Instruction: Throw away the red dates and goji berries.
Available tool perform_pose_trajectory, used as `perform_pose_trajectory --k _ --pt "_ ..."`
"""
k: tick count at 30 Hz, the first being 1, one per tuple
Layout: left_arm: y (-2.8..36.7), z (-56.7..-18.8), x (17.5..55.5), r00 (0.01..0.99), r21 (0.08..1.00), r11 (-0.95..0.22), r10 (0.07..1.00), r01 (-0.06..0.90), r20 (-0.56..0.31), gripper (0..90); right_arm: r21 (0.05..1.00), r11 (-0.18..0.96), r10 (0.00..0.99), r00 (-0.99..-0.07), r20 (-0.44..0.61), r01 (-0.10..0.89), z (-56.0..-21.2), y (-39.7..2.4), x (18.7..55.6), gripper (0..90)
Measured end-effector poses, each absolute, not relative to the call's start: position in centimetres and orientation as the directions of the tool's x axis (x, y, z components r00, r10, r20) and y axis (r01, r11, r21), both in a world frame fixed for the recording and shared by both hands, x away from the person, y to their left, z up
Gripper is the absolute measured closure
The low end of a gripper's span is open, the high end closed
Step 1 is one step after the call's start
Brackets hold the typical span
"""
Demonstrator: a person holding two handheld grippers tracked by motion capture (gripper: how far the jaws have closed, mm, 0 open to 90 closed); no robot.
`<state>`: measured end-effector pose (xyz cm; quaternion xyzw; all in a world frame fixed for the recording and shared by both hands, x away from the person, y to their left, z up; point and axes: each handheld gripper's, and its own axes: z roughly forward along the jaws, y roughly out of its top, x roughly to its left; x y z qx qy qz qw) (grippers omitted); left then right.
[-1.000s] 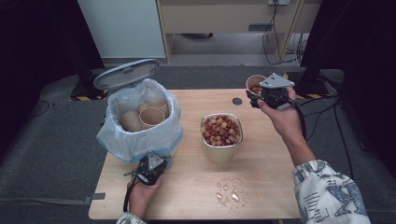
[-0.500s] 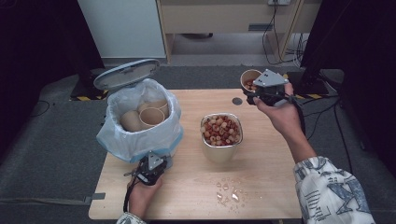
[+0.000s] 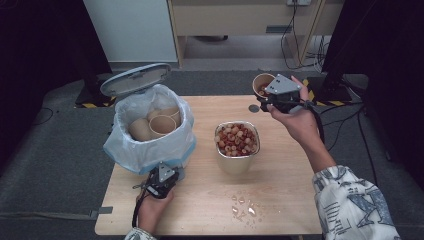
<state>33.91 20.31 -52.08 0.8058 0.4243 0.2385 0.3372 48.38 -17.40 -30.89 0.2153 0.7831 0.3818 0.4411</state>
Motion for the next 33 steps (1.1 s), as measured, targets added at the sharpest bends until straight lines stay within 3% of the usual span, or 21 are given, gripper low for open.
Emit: perform_pose_trajectory --k 33 --pt "20.3 -52.1 33.9 0.526 0.746 -0.414 0.844 0.521 0.101 88.3 0.687 0.72 0.548 -0.526 -0.65 -0.099 -30.0 -16.3 48.0 32.2"
